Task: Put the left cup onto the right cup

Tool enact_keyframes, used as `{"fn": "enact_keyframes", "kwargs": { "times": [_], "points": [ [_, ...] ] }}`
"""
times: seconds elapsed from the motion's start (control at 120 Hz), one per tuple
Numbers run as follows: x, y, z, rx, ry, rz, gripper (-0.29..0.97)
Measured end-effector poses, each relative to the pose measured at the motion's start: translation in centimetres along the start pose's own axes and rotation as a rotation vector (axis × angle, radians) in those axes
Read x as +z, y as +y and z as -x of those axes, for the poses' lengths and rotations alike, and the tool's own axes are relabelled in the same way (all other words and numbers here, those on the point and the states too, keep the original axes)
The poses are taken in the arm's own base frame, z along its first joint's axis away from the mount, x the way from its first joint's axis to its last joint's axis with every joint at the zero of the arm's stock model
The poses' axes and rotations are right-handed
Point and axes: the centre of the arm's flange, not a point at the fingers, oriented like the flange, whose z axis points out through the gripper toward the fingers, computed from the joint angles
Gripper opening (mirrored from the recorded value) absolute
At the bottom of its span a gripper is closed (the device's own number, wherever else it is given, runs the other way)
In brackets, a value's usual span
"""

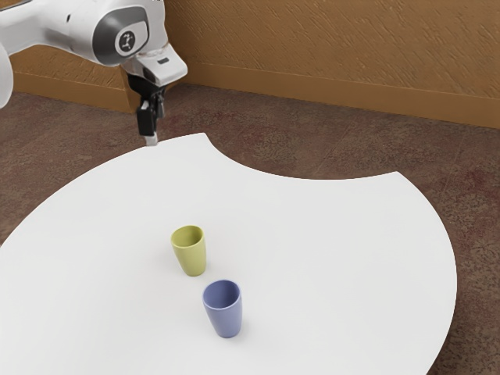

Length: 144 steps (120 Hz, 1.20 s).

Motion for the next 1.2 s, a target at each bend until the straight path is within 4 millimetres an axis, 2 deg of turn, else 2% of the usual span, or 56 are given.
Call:
{"fn": "enact_keyframes", "kwargs": {
  "times": [0.167, 0.325, 0.442, 0.692, 0.833, 1.2],
  "points": [
    [0.8, 0.2, -0.2, -0.016, 0.005, 0.031, 0.68],
    [4.7, 0.6, -1.0, -0.024, 0.017, 0.066, 0.68],
    [6.8, 0.3, -1.7, -0.029, 0.025, 0.067, 0.68],
    [12.0, 0.2, -1.3, -0.060, 0.024, 0.095, 0.68],
    [14.0, 0.0, -1.8, -0.070, 0.030, 0.105, 0.68],
    [18.8, 1.1, -2.5, -0.089, 0.043, 0.156, 0.68]
  ]
}}
